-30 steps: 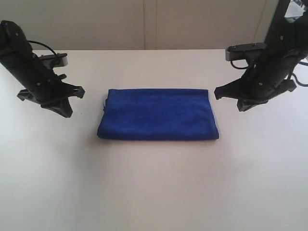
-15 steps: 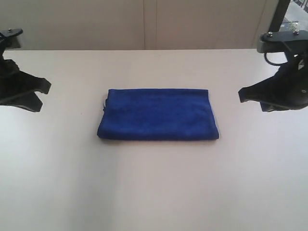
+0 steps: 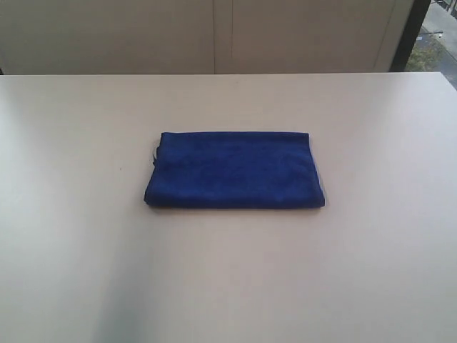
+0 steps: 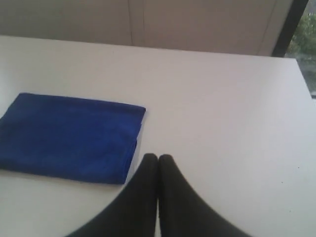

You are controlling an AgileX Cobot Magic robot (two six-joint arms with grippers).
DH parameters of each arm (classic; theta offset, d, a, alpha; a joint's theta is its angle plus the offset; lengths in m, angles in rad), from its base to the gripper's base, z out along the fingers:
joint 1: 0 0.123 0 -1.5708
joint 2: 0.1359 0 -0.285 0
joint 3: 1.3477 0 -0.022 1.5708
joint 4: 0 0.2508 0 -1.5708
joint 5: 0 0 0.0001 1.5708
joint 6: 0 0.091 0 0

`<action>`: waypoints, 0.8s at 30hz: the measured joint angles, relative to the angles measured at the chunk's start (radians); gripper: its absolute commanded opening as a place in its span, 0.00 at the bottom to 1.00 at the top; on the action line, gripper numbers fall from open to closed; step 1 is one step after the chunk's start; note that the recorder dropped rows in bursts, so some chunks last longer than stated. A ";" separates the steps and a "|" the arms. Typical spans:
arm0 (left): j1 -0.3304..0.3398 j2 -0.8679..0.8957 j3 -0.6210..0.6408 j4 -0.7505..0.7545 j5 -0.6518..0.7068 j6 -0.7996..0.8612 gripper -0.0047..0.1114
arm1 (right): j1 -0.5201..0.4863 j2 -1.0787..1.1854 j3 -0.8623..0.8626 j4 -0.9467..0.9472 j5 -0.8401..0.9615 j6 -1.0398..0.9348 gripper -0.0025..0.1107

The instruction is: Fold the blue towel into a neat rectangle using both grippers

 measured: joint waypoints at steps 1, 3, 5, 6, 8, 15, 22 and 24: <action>0.000 -0.022 0.017 0.000 -0.013 0.000 0.04 | 0.000 -0.031 0.015 0.000 -0.005 0.000 0.02; 0.000 -0.070 0.062 0.000 -0.052 0.000 0.04 | 0.000 -0.078 0.046 0.000 -0.022 0.000 0.02; 0.000 -0.099 0.102 0.000 -0.094 0.000 0.04 | 0.000 -0.113 0.089 0.000 -0.050 0.000 0.02; 0.000 -0.112 0.125 0.000 -0.124 0.000 0.04 | 0.000 -0.127 0.112 0.000 -0.071 0.000 0.02; 0.000 -0.123 0.164 0.000 -0.181 0.000 0.04 | 0.000 -0.141 0.156 0.000 -0.123 0.000 0.02; 0.000 -0.127 0.238 0.000 -0.280 0.000 0.04 | 0.000 -0.141 0.250 0.000 -0.241 0.000 0.02; 0.000 -0.127 0.239 0.000 -0.265 0.000 0.04 | 0.000 -0.141 0.251 0.000 -0.236 0.000 0.02; 0.000 -0.127 0.239 0.000 -0.265 0.000 0.04 | 0.000 -0.141 0.251 0.000 -0.236 0.000 0.02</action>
